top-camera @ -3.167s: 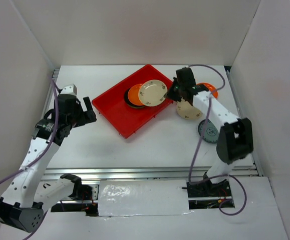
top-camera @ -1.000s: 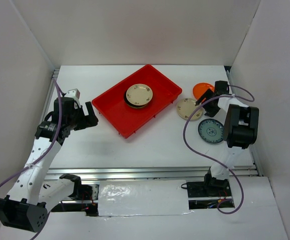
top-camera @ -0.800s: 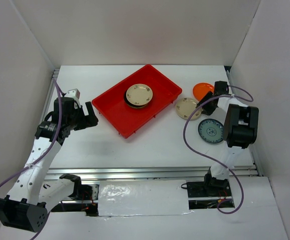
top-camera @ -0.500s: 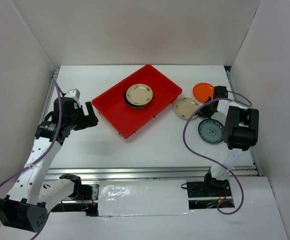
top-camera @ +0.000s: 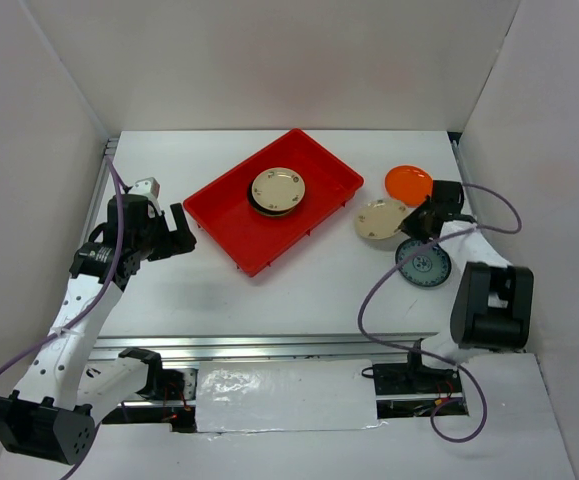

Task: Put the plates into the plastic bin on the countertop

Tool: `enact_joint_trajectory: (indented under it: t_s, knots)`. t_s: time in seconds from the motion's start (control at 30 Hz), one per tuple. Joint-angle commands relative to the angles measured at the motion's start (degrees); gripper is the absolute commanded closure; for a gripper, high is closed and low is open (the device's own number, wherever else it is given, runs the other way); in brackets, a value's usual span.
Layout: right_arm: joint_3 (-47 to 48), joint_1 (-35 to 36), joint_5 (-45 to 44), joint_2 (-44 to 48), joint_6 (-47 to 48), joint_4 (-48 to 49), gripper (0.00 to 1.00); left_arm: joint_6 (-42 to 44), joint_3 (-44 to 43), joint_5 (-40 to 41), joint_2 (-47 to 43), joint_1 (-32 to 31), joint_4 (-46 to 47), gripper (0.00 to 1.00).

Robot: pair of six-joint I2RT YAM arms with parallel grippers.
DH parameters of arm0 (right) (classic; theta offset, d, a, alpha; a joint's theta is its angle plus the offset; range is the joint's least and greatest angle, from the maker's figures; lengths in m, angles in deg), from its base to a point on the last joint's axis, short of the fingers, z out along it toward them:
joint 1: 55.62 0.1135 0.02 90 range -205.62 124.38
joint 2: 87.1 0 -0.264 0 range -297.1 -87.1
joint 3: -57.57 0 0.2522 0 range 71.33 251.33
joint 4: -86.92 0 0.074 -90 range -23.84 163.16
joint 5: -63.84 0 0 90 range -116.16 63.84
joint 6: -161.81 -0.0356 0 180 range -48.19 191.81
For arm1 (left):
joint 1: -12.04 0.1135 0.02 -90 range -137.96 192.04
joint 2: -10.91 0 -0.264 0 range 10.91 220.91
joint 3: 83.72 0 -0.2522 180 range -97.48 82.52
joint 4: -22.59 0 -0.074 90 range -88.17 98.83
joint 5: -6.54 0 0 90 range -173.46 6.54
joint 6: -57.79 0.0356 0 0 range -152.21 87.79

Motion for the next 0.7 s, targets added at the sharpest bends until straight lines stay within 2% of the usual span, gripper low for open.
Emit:
enact_joint_trajectory:
  t_s: [0.0, 0.1, 0.13, 0.23, 0.27, 0.33, 0.37, 0.43, 0.5, 0.6, 0.67]
  knots:
    - [1.8, 1.2, -8.1, 8.6, -2.6, -0.1, 1.00, 1.0, 0.3, -0.1, -1.0, 0.1, 1.1, 0.01]
    - [2.4, 2.9, -13.3, 16.1, -3.0, -2.1, 1.00, 0.1, 0.1, 1.8, -1.4, 0.2, 0.7, 0.01]
    - [2.6, 3.5, -13.9, 17.2, -2.8, -2.2, 1.00, -0.3, 0.0, 4.6, -1.5, 0.1, 0.4, 0.01]
    - [4.6, 7.8, -10.3, 18.1, -2.0, 0.1, 1.00, -2.9, -0.9, 10.2, -1.9, 0.1, -1.8, 0.01]
    - [5.8, 10.2, -6.8, 17.0, -1.8, 0.8, 1.00, -3.4, -1.0, 12.8, -2.1, 0.2, -2.1, 0.01]
    - [11.9, 14.5, 0.6, 10.3, -0.3, 2.9, 1.00, -4.7, -1.3, 14.8, -2.9, 0.1, -2.7, 0.01]
    - [14.4, 15.7, 7.6, 6.9, 0.1, 2.7, 1.00, -5.0, -1.3, 15.4, -3.6, 0.2, -2.8, 0.01]
    - [21.7, 19.0, 13.5, -2.3, 0.2, 4.5, 1.00, -5.4, -1.1, 16.9, -4.2, 0.3, -3.0, 0.01]
    - [25.9, 20.8, 16.9, -8.2, -1.2, 6.2, 1.00, -5.6, -1.0, 17.4, -4.7, 0.3, -2.8, 0.01]
    - [38.4, 22.7, 18.6, -21.8, -2.5, 5.3, 1.00, -5.3, -0.9, 16.5, -4.3, 0.3, -2.6, 0.01]
    - [42.5, 23.2, 19.6, -26.1, -2.8, 4.6, 1.00, -5.1, -0.9, 15.9, -3.6, 0.4, -2.6, 0.01]
